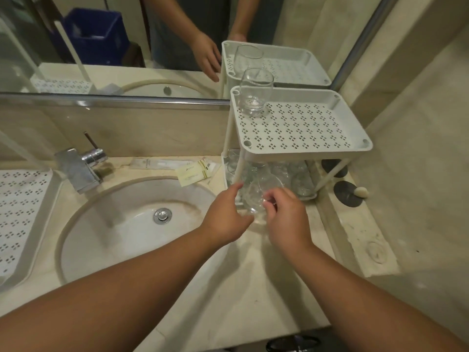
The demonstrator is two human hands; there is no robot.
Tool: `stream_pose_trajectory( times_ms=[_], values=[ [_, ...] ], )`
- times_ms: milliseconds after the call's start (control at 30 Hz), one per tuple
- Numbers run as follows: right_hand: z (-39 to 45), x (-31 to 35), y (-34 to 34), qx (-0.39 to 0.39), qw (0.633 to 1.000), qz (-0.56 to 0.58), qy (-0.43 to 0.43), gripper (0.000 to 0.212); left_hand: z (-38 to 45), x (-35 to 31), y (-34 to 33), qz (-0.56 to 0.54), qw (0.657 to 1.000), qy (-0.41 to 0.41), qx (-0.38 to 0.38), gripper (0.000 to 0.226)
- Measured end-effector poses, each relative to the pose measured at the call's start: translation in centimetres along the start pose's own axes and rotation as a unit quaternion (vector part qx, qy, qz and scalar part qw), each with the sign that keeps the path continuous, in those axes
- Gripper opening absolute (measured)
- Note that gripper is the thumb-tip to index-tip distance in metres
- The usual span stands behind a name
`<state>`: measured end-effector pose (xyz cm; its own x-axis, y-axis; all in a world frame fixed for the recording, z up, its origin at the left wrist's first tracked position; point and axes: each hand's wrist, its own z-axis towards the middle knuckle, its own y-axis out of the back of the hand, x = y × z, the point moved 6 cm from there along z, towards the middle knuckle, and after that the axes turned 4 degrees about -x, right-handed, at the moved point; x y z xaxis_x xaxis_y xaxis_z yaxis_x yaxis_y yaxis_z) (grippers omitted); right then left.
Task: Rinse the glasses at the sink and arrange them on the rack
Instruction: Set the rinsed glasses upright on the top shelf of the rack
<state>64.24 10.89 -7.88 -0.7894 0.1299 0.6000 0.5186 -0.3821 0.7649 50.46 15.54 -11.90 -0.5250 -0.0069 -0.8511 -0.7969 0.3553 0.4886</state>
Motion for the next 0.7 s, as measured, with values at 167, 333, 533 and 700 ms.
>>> stream_pose_trajectory(
  times_ms=[167,333,533,700],
  values=[
    [-2.9,2.0,2.0,-0.054,0.998,0.045,0.003,0.015,-1.5,-1.9,-0.2,0.022,0.994,-0.102,-0.007,0.097],
    [-3.8,3.8,4.2,-0.095,0.992,0.07,0.048,0.02,-2.4,-3.8,1.1,0.01,0.989,-0.145,-0.036,0.093],
    [-3.5,5.8,6.6,-0.132,0.984,0.076,0.097,0.026,-3.2,-6.5,3.2,-0.056,0.984,-0.154,-0.063,0.078],
    [-2.1,6.9,8.5,-0.135,0.983,0.111,0.058,0.06,-3.1,-8.0,4.4,-0.086,0.977,-0.162,-0.111,0.077]
  ],
)
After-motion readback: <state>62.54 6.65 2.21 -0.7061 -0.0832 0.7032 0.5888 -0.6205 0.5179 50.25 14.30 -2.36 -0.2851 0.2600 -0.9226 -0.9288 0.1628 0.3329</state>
